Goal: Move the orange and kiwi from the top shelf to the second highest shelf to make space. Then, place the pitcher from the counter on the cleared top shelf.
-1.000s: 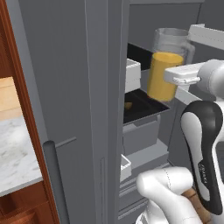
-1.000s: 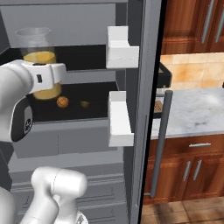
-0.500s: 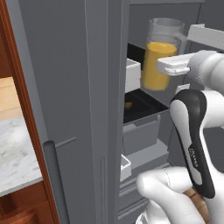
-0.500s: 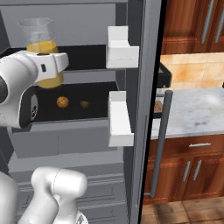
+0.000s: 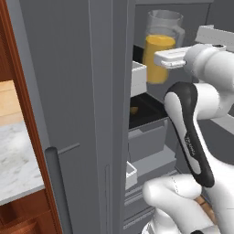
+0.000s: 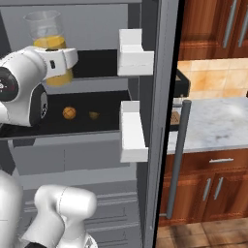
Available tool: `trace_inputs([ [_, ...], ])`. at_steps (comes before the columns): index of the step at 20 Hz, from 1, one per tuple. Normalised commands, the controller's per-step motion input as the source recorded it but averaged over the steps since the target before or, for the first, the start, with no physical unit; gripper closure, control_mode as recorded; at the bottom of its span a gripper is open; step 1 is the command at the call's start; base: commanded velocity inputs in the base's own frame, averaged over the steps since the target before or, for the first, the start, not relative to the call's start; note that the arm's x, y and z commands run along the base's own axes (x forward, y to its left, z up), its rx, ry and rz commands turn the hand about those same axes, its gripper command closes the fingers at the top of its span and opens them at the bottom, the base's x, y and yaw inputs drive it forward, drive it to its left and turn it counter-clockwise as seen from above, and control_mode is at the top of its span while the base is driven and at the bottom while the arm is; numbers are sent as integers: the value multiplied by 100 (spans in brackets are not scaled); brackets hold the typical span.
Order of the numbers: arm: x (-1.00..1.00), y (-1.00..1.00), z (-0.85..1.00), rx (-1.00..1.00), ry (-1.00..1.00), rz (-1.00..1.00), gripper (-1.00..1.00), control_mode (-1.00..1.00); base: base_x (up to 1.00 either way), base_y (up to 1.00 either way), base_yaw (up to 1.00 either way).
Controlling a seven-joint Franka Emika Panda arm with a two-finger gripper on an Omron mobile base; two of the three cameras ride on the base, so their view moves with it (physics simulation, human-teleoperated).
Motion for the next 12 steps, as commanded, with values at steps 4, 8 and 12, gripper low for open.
trace_inputs([
  [4,52,15,-8,0,7,0,100,-100,0,0,0],
  [8,63,21,0,0,0,0,100,-100,0,0,0],
  [12,69,29,0,0,0,0,100,-100,0,0,0],
])
